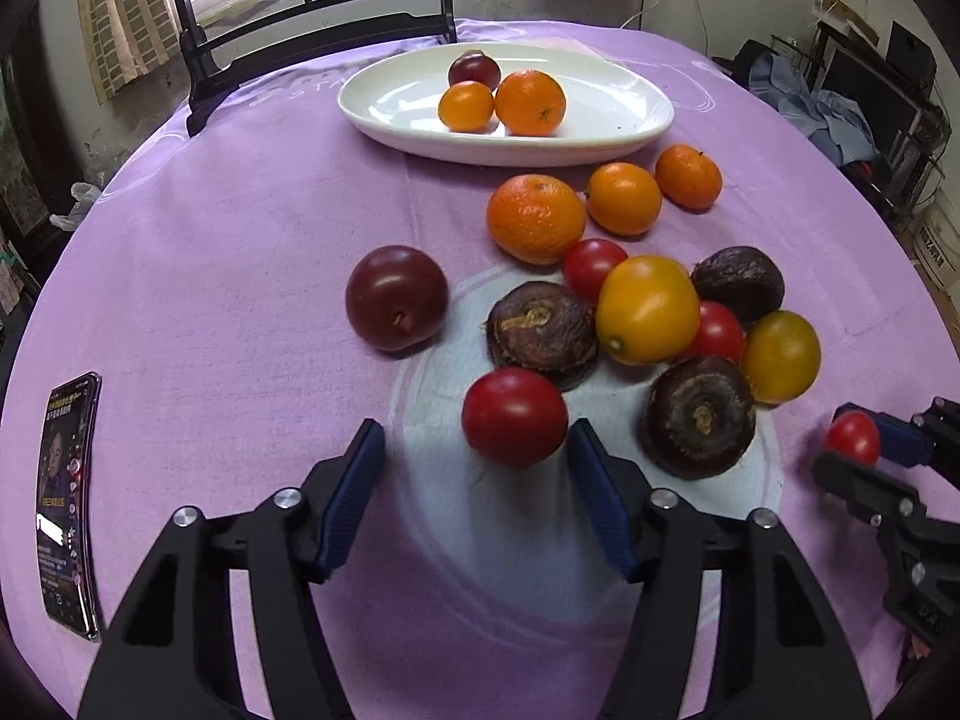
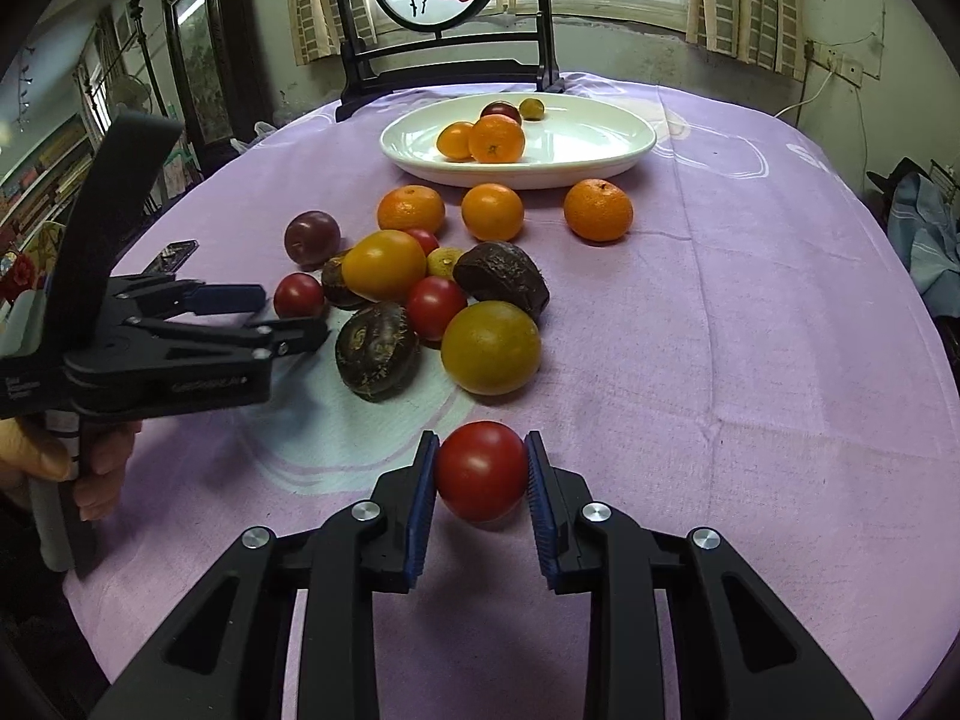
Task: Organize fruits
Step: 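Place the red tomato on the plate with the right gripper while the left places another red tomato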
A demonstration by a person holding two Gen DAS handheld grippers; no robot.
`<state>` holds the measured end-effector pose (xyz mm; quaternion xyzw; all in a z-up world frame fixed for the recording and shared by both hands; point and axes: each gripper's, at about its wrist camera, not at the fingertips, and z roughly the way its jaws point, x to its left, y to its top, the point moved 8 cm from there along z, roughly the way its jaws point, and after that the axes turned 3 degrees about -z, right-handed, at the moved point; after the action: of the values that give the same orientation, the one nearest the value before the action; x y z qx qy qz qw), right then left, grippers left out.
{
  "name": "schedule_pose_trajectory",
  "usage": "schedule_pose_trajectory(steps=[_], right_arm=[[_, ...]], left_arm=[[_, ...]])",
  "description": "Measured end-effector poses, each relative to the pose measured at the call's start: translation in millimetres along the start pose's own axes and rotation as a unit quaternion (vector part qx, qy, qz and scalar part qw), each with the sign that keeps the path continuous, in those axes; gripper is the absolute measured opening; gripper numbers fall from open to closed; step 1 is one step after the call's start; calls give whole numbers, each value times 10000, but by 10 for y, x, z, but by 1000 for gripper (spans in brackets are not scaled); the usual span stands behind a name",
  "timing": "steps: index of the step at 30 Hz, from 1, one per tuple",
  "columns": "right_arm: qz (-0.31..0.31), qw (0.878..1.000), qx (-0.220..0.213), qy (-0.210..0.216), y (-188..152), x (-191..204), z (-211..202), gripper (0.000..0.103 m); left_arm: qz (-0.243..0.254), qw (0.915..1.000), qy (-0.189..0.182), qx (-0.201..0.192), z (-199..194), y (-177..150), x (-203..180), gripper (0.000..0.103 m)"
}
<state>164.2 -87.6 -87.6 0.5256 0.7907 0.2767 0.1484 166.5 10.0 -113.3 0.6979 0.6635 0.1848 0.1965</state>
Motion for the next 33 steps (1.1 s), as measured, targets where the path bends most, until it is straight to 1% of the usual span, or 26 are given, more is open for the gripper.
schedule_pose_trajectory(steps=[1, 3, 4, 6, 9, 11, 15, 17, 21, 24, 27, 29, 33], right_arm=[[-21, 10000, 4, 12, -3, 10, -2, 29], [-37, 10000, -4, 27, -5, 22, -9, 29], [-42, 10000, -16, 46, -4, 31, -20, 29], [-59, 9999, -54, 68, 6, 44, -53, 29], [-60, 9998, -144, 115, 56, 49, -126, 29], [-85, 9996, -221, 136, 125, 49, -180, 29], [-249, 9982, -547, 46, 406, 29, -359, 29], [-319, 9969, -723, -26, 604, 3, -428, 29], [-409, 9945, -945, -184, 953, -73, -416, 29], [-437, 9936, -1007, -265, 1228, -153, -258, 29], [-389, 9936, -990, -373, 1433, -255, -67, 29], [-340, 9941, -933, -444, 1569, -339, 93, 29], [-232, 9960, -716, -472, 1714, -435, 415, 29]], left_arm=[[25, 10000, -50, -10, 1, 9, -17, 54], [84, 9999, -112, -49, -8, 18, -48, 37], [141, 9998, -148, -68, -17, 14, -75, 32], [208, 9997, -100, -73, -44, -2, -85, 32], [229, 9993, -272, -93, -142, -11, -115, 32], [254, 9989, -365, -175, -242, 38, -128, 32], [304, 9972, -448, -523, -510, 323, -125, 31], [292, 9964, -465, -642, -594, 484, -111, 31], [290, 9951, -340, -877, -667, 836, -80, 31], [216, 9954, -224, -901, -578, 1086, -25, 31], [98, 9964, -112, -838, -369, 1307, 72, 31], [-23, 9974, 9, -714, -179, 1432, 142, 31], [-214, 9988, -20, -450, 160, 1563, 203, 31]])
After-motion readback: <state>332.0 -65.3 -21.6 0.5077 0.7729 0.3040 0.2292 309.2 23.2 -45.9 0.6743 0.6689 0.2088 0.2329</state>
